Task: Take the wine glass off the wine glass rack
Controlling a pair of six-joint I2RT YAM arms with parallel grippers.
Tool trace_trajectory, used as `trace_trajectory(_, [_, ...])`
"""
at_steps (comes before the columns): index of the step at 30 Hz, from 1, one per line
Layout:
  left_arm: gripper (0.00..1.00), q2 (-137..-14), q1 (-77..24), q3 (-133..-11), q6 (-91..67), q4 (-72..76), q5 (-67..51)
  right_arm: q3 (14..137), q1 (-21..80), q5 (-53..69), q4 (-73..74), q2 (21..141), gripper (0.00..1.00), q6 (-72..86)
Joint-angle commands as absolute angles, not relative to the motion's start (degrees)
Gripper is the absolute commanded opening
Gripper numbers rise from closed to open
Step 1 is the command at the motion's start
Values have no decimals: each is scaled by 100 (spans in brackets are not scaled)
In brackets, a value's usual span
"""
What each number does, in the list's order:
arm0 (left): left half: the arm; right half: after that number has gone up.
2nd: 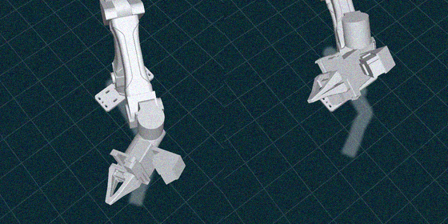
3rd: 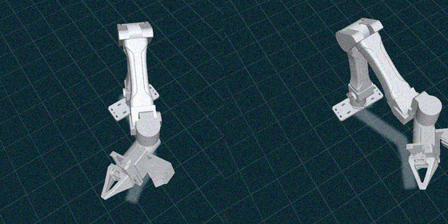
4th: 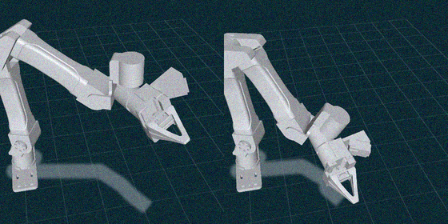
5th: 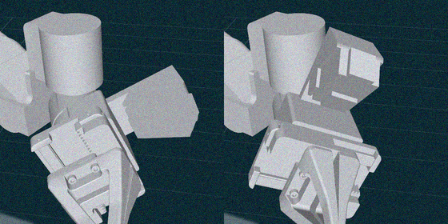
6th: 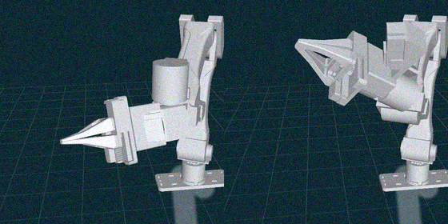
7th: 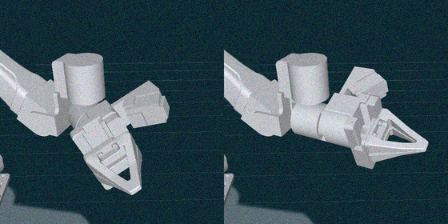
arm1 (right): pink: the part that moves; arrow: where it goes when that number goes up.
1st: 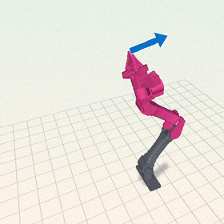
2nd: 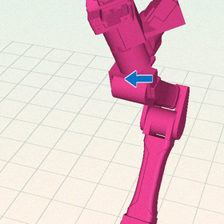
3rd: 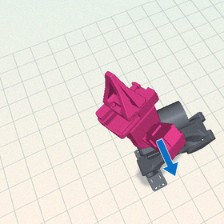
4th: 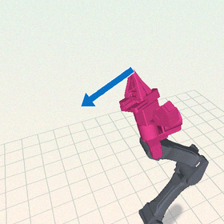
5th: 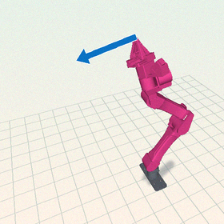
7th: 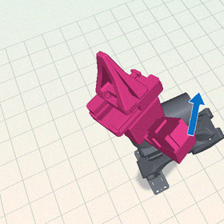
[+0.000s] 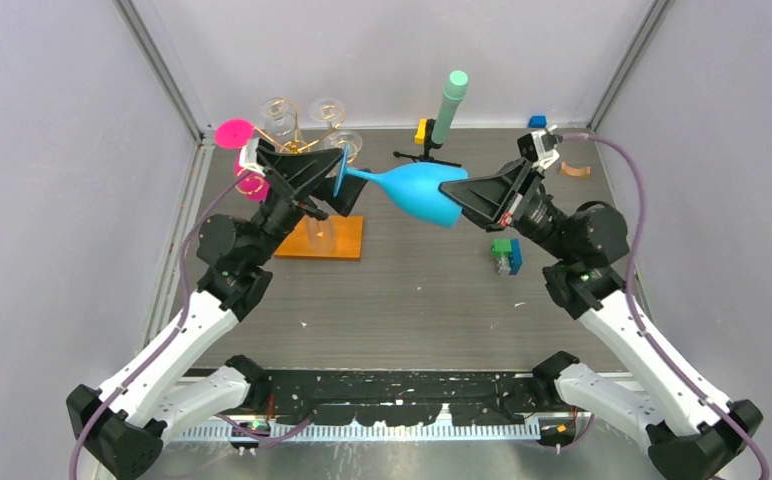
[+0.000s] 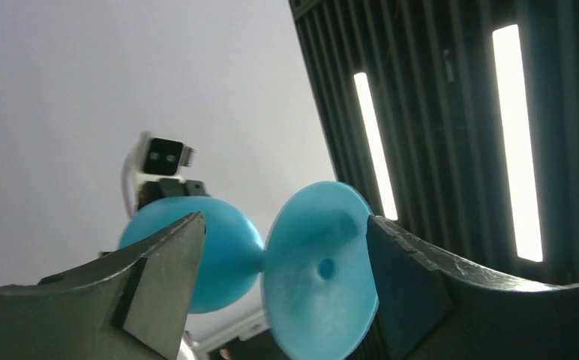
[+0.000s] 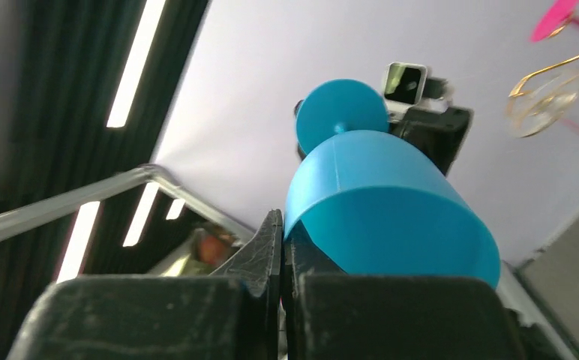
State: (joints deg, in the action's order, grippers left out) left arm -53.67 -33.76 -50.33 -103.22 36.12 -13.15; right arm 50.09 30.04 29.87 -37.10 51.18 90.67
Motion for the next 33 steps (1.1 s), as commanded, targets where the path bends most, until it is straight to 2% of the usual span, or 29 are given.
trace_trajectory(1, [93,-4873,-3401,-5316,-9148,2630,-1125,6125,3032,2720,-416,4594,0,6828])
trace_trajectory(3, [94,-4638,-3397,-5410,-8654,2118,-1084,6590,3032,2281,875,4481,0,6145])
trace_trajectory(11, [96,-4457,-3394,-6743,-6270,-951,-1538,8169,3032,200,4274,4661,0,4489])
trace_trajectory(12, [96,-4536,-3400,-6951,-5957,-1310,-1656,8338,3032,-297,4514,4758,0,4411])
trace_trajectory(18, [99,-5067,-3398,-7784,-4416,-2664,-2245,8778,3032,-1268,6355,5463,0,3679])
trace_trajectory(23, [99,-5400,-3401,-8199,-3604,-3224,-2484,9185,3003,-3102,7202,6579,0,3453])
trace_trajectory(29, [100,-5549,-3401,-8473,-3129,-3692,-2491,10932,1847,-2789,7534,8523,0,2985])
trace_trajectory(33, [100,-5414,-3401,-8352,-3093,-3653,-2206,11341,1113,-2353,7309,9150,0,2740])
